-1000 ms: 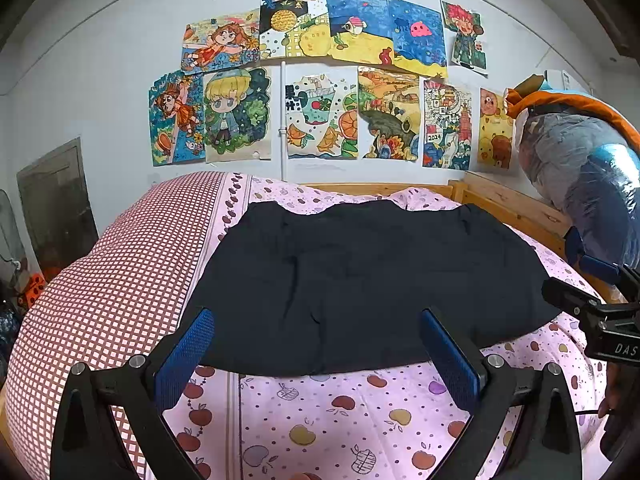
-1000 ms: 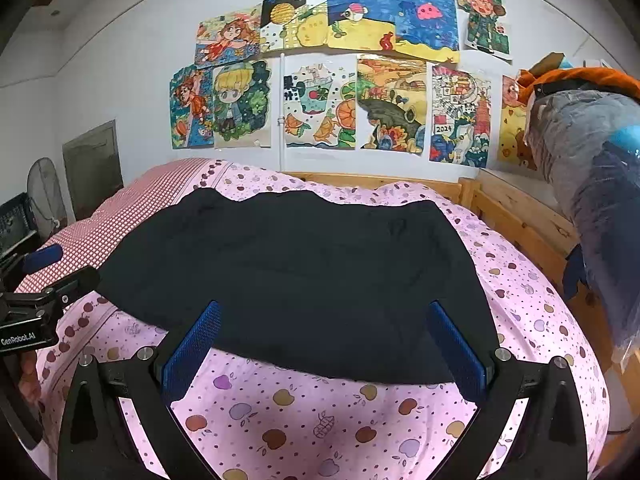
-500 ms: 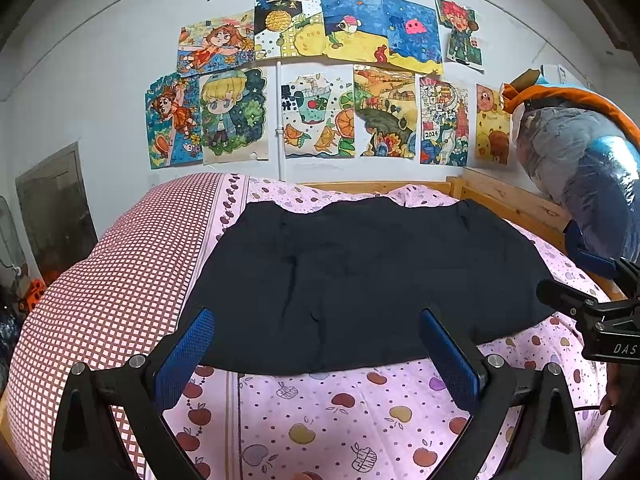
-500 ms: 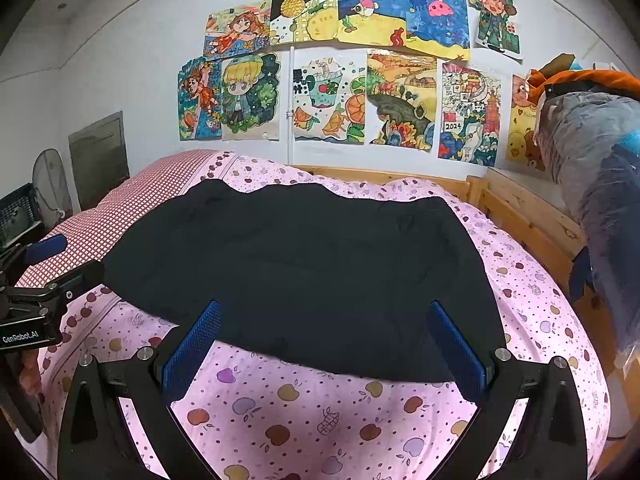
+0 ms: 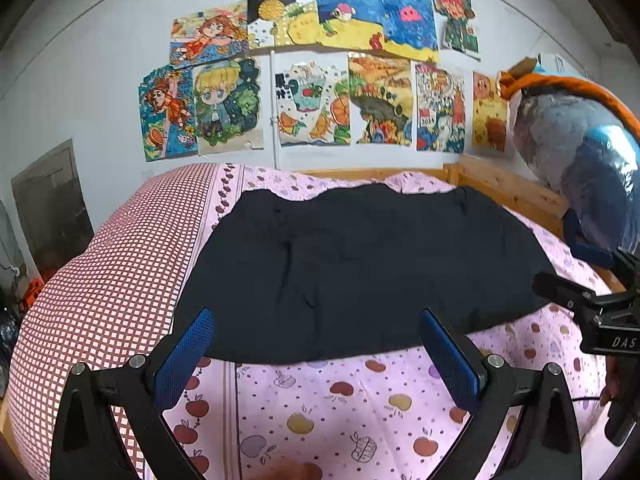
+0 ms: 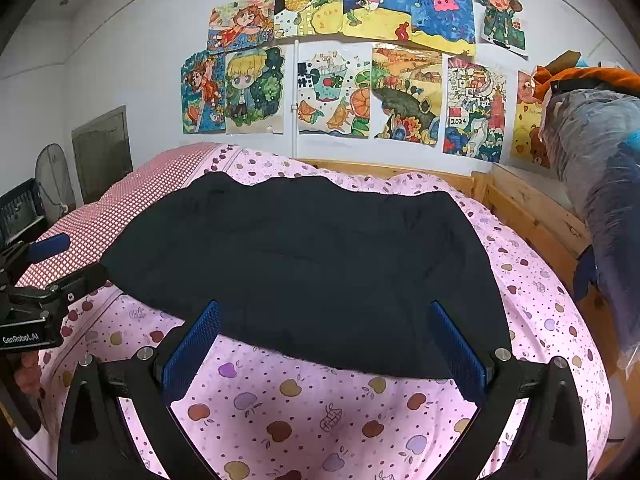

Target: Fold large clothes

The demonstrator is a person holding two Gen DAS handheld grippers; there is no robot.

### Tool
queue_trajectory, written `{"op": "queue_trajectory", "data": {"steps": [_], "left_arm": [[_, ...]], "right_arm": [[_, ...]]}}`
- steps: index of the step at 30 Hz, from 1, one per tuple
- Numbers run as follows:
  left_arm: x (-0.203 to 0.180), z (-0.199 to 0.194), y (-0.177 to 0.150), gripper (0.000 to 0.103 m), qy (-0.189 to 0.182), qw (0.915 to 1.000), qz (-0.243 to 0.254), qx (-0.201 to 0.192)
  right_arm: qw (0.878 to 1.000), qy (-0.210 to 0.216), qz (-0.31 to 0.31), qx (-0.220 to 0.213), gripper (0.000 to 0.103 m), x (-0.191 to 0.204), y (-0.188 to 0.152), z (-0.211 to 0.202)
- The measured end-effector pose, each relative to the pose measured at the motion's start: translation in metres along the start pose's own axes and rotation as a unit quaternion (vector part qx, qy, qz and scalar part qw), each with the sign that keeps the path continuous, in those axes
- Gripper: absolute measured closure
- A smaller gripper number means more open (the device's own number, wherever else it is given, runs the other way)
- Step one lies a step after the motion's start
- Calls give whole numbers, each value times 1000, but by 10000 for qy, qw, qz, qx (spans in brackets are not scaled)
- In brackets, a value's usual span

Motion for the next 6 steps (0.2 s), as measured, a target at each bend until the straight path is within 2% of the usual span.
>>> {"op": "queue_trajectory", "data": {"steps": [6], "left_arm": [[1, -2, -2, 0, 92, 10000, -9, -36]], "right_arm": [[10000, 17, -21, 39, 2, 0, -1, 2]]}}
Point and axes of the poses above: each gripper's, at about its wrist camera, not at the fingertips, and z roughly the way its jaws point, x to its left, y to its top, the point moved 5 cm from there along z, roughly the way its jaws point, and after that the axes turned 6 degrees about -z, right-handed, at the moved point
